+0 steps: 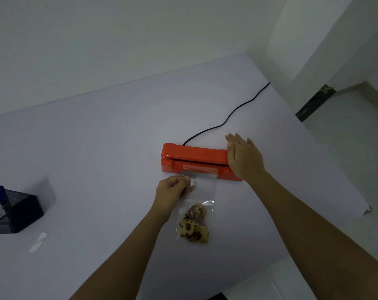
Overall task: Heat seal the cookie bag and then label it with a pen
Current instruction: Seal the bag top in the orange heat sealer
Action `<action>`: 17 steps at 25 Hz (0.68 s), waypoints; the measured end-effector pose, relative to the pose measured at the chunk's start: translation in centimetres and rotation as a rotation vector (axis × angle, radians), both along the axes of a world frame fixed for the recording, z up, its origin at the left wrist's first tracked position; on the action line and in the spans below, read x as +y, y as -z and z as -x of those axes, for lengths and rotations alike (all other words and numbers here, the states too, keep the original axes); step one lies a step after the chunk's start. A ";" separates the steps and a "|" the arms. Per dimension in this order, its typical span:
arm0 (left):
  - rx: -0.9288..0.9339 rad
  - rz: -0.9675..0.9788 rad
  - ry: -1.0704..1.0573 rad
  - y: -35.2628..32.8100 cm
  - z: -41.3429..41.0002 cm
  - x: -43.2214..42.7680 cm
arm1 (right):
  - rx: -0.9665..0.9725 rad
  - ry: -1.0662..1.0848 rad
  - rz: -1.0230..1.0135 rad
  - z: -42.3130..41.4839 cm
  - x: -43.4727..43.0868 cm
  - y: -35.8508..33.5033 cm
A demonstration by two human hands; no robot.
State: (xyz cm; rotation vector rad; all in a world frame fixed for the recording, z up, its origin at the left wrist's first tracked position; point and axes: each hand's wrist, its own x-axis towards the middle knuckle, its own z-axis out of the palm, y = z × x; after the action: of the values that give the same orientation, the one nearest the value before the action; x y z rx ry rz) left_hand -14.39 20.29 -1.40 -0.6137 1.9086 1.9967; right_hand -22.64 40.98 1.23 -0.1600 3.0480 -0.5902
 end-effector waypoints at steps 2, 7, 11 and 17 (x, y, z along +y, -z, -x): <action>0.000 -0.001 0.002 0.1 0.0 0.1 | 0.002 -0.007 -0.006 0.0 0.1 0.0; 0.008 -0.015 0.007 0.1 -0.1 0.2 | 0.003 -0.012 -0.007 0.1 0.3 0.1; 0.017 -0.013 0.007 0.0 -0.1 0.2 | 0.000 -0.020 -0.021 -0.1 0.3 0.0; 0.008 -0.018 -0.003 -0.1 0.0 0.0 | -0.038 -0.037 -0.028 0.2 0.3 -0.7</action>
State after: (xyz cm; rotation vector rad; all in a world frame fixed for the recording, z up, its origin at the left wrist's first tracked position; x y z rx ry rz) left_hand -14.36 20.31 -1.35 -0.6050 1.8931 2.0184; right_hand -22.87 41.25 1.93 -0.2014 3.0084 -0.5423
